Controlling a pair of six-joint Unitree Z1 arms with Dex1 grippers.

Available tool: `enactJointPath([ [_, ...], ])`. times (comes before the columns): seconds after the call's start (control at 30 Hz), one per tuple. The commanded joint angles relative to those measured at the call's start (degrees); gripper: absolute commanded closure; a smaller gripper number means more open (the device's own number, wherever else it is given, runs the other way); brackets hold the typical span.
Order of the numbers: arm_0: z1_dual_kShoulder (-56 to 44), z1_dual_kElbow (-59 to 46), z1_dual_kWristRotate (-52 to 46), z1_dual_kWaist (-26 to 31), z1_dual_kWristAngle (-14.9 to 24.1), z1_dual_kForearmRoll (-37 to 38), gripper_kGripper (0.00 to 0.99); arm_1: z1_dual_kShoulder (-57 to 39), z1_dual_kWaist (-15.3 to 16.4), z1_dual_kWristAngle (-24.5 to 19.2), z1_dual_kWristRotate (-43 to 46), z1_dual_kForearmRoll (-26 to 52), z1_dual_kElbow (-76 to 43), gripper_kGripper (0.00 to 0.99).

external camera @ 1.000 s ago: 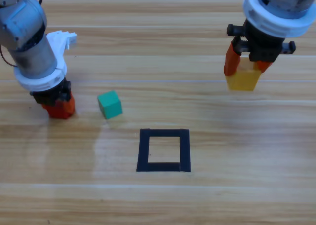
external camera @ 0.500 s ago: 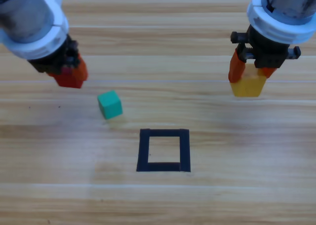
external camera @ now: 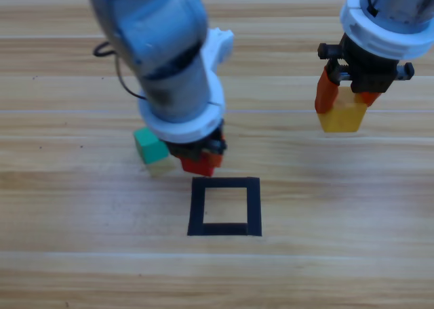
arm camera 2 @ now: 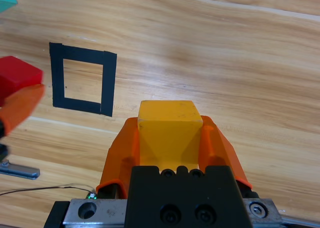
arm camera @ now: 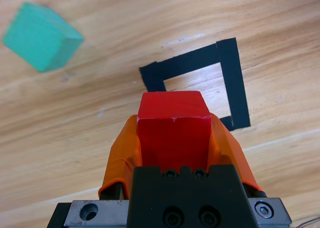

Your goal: Stack the blocks in the rectangular block: red at the bottom, yellow in the middle, green on top

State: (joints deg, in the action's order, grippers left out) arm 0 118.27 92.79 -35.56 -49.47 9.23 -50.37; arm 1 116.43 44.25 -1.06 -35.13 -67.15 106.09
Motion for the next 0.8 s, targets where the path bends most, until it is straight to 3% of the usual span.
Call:
enactJointPath([
  [0.03,9.0,7.1,-7.4,-3.2,1.5,-4.3,0.990,-0.1,-2.0,-0.1,0.7,-0.7,-1.5,0.962],
  [0.23,13.5,14.3,-16.0,-4.3,1.3,-9.9,0.990,0.6,-2.0,0.0,0.8,-0.7,-1.4,0.962],
  [0.4,15.9,18.0,-18.5,-4.3,-1.1,-13.5,0.990,0.8,-2.0,0.0,0.9,-0.7,-1.7,0.961],
  [0.6,16.5,17.3,-18.7,-4.2,-3.7,-13.8,0.987,0.9,-2.0,0.0,1.1,-0.7,-1.8,0.961],
  [0.8,16.5,16.8,-19.6,-4.2,-3.8,-13.7,0.987,1.1,-2.0,0.0,1.1,-0.7,-1.9,0.961],
])
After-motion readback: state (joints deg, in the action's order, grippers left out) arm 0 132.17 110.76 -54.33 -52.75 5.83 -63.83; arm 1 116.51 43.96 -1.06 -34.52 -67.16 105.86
